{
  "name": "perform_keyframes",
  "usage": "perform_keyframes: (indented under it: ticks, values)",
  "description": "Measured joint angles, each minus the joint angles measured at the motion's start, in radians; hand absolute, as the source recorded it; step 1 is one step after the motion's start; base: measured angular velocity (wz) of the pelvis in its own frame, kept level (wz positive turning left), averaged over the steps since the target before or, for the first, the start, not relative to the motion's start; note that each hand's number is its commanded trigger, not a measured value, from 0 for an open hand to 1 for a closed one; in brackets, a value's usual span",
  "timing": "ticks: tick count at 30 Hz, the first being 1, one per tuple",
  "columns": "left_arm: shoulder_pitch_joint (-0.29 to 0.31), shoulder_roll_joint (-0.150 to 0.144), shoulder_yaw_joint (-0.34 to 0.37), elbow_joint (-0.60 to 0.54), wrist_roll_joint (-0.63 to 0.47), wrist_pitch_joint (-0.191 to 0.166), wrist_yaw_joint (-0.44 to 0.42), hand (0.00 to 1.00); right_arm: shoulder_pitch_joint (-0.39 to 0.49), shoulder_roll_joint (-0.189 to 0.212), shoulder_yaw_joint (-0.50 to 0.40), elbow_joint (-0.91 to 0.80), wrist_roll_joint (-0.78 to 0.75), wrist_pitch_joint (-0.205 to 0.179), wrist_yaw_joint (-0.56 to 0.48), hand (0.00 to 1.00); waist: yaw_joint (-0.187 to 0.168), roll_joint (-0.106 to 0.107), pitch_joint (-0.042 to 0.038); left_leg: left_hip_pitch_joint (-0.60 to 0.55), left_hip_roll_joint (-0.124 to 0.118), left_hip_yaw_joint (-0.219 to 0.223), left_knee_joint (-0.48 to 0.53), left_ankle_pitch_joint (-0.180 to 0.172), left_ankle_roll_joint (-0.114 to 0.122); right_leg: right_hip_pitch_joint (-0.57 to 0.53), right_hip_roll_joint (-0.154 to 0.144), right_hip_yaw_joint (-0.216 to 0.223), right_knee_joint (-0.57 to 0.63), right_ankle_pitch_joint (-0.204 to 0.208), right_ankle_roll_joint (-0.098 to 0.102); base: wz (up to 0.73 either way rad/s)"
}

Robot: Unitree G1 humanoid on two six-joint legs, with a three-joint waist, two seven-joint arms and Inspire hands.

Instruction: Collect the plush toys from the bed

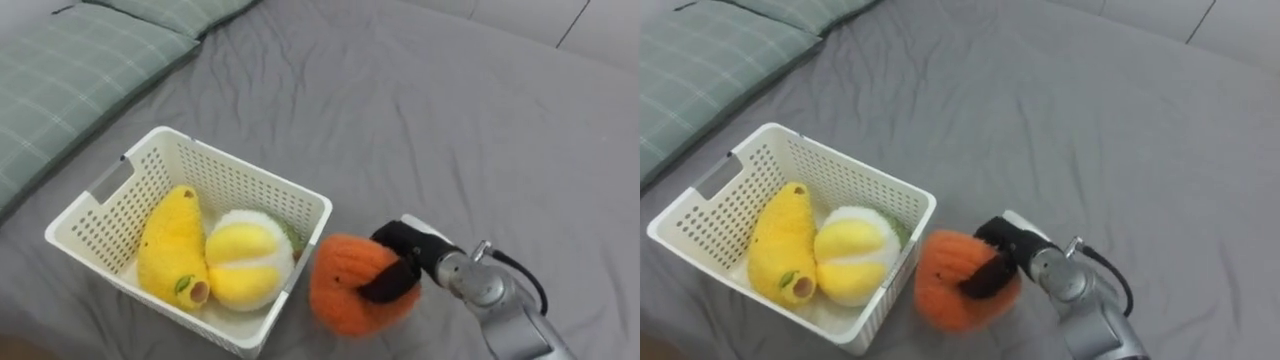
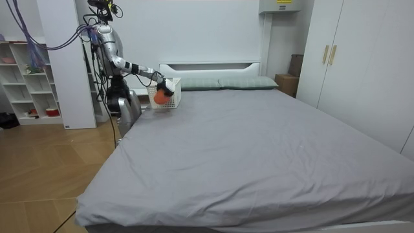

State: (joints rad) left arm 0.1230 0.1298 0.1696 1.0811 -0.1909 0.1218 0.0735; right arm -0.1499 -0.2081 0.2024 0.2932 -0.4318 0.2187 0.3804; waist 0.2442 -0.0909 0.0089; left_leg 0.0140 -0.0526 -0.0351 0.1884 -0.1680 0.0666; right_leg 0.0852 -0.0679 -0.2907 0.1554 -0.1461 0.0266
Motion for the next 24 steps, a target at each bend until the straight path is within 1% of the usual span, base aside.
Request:
perform_keyframes:
  ticks: [2,5,7,8,10,12,15,19,22,24]
  values:
    - [0.0,0.0,0.018,0.001,0.008,0.0,0.0,0.0,-0.021,-0.006,-0.033,-0.003,0.0,0.001,-0.007,1.0,-0.014,-0.005,-0.0023,0.006,0.001,0.007,-0.004,0.0,0.0,0.001,0.001,0.012,0.0,0.0,0.0,-0.11]
    - [0.0,0.0,0.025,0.002,0.008,0.0,0.0,0.0,-0.045,-0.027,-0.053,-0.018,-0.001,0.004,-0.023,1.0,-0.02,-0.008,-0.0043,0.015,0.004,0.024,-0.008,0.0,0.0,0.0,0.002,0.017,0.001,0.0,0.0,-0.13]
    - [0.001,0.001,0.025,0.001,0.012,0.001,-0.001,0.0,-0.046,-0.033,-0.079,-0.079,-0.005,0.015,-0.025,1.0,-0.028,-0.01,-0.0038,0.015,0.004,0.029,-0.014,0.0,0.0,-0.004,0.002,0.02,0.003,0.0,0.0,-0.09]
    - [0.004,0.001,0.025,0.001,0.012,0.001,-0.001,0.0,-0.049,-0.035,-0.098,-0.118,-0.008,0.014,-0.037,1.0,-0.031,-0.01,-0.0039,0.018,0.004,0.029,-0.02,0.0,0.001,-0.004,0.002,0.023,0.003,0.0,0.0,-0.06]
    - [0.011,0.001,0.028,0.001,0.012,0.002,-0.002,0.0,-0.076,-0.038,-0.113,-0.129,-0.017,0.013,-0.064,1.0,-0.036,-0.01,-0.0037,0.027,0.004,0.029,-0.02,0.0,0.001,0.0,0.003,0.035,0.003,0.0,0.0,-0.08]
    - [0.019,0.0,0.041,0.001,0.017,0.002,-0.005,0.0,-0.088,-0.042,-0.128,-0.161,-0.038,0.016,-0.08,1.0,-0.045,-0.011,-0.0033,0.028,0.003,0.023,-0.02,0.0,0.001,0.002,0.003,0.034,0.003,-0.001,0.001,0.02]
    - [0.024,0.0,0.064,0.002,0.028,0.002,-0.006,0.0,-0.09,-0.042,-0.144,-0.26,-0.054,0.022,-0.09,1.0,-0.045,-0.011,-0.0026,0.027,0.004,0.023,-0.02,-0.001,0.001,0.001,0.004,0.036,0.003,-0.001,0.001,0.01]
    - [0.033,0.002,0.066,0.007,0.028,0.003,-0.025,0.0,-0.126,-0.045,-0.146,-0.344,-0.052,0.024,-0.092,1.0,-0.044,-0.012,-0.0027,0.026,0.003,0.021,-0.02,-0.001,0.001,0.001,0.004,0.033,0.003,-0.001,0.001,0.0]
    - [0.035,0.002,0.063,0.007,0.029,0.004,-0.035,0.0,-0.173,-0.046,-0.144,-0.352,-0.054,0.027,-0.093,1.0,-0.044,-0.011,-0.0023,0.024,0.003,0.016,-0.022,-0.001,0.001,0.002,0.003,0.024,0.004,-0.001,0.001,0.05]
    - [0.036,0.002,0.063,0.007,0.029,0.004,-0.037,0.0,-0.201,-0.046,-0.138,-0.352,-0.053,0.036,-0.097,1.0,-0.038,-0.011,-0.0022,0.019,0.001,0.007,-0.02,-0.001,0.002,0.002,0.003,0.017,0.004,-0.001,0.001,0.1]
